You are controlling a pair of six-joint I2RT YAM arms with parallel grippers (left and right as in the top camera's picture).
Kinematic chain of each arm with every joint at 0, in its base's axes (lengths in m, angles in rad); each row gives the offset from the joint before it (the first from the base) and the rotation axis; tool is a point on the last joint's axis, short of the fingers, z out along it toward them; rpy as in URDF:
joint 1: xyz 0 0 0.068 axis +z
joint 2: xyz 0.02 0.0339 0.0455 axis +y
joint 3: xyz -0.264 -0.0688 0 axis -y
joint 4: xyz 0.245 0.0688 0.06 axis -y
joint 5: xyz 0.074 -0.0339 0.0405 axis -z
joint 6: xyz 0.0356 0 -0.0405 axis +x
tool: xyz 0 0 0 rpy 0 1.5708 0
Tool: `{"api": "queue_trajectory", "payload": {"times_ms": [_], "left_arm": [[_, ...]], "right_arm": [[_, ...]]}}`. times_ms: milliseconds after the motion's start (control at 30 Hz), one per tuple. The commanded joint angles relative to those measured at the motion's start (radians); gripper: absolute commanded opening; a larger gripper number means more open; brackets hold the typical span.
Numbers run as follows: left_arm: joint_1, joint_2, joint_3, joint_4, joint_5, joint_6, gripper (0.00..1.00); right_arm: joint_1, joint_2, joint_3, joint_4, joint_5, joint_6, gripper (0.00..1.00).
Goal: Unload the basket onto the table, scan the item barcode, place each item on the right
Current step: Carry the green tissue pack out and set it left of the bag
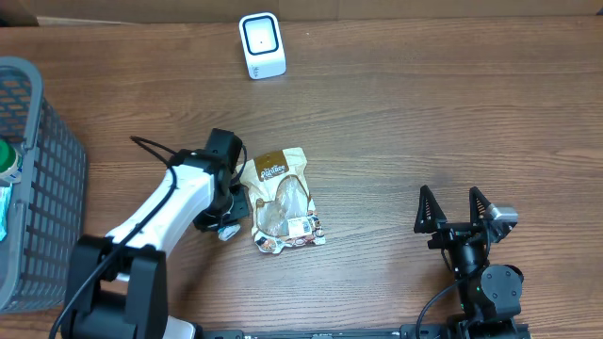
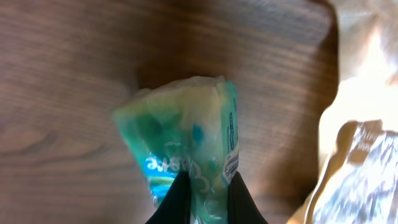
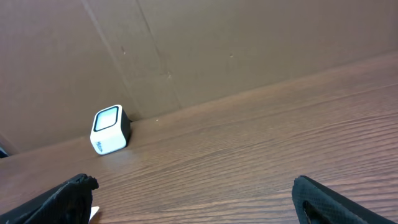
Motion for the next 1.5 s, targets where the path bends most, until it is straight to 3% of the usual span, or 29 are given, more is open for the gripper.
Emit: {"api": "queue_trajectory", "payload": {"times_ms": [0, 300, 567, 633, 767, 867, 1033, 1200, 1333, 1467], "left_arm": [[-0.039, 0.04, -0.003, 0.062, 0.015, -0.021, 0.04], [-0.156, 0.076, -0.003, 0.22, -0.004, 0.009, 0.04], [-0.159, 0.077, 0.0, 0.262, -0.011, 0.055, 0.18], [-0.157, 0.076, 0.014, 0.245, -0.031, 0.07, 0.25], [-0.146, 0.076, 0.083, 0.153, -0.089, 0.085, 0.64], [-0.128, 0.076, 0.175, 0.053, -0.137, 0.105, 0.72], [-0.089, 0.071, 0.431, -0.145, -0.156, 0.11, 0.72], [-0.048, 0.052, 0.692, -0.332, -0.154, 0.102, 0.62], [0.017, 0.014, 0.885, -0.462, -0.16, 0.102, 0.55], [0.122, -0.054, 1.019, -0.539, -0.162, 0.103, 0.55]], "right_arm": [[-0.002, -0.009, -0.011, 0.004, 0.003, 0.001, 1.0], [-0.002, -0.009, -0.011, 0.004, 0.003, 0.001, 1.0], [-0.002, -0.009, -0.011, 0.004, 0.003, 0.001, 1.0], [-0.002, -0.009, -0.011, 0.004, 0.003, 0.001, 1.0], [-0.002, -0.009, -0.011, 0.004, 0.003, 0.001, 1.0], [-0.002, -0.009, -0.011, 0.004, 0.003, 0.001, 1.0], [-0.002, -0.009, -0.011, 0.004, 0.003, 0.001, 1.0], [-0.002, -0.009, -0.011, 0.004, 0.003, 0.001, 1.0], [-0.002, -0.009, -0.011, 0.004, 0.003, 0.001, 1.0], [-0.002, -0.009, -0.011, 0.004, 0.003, 0.001, 1.0]]}}
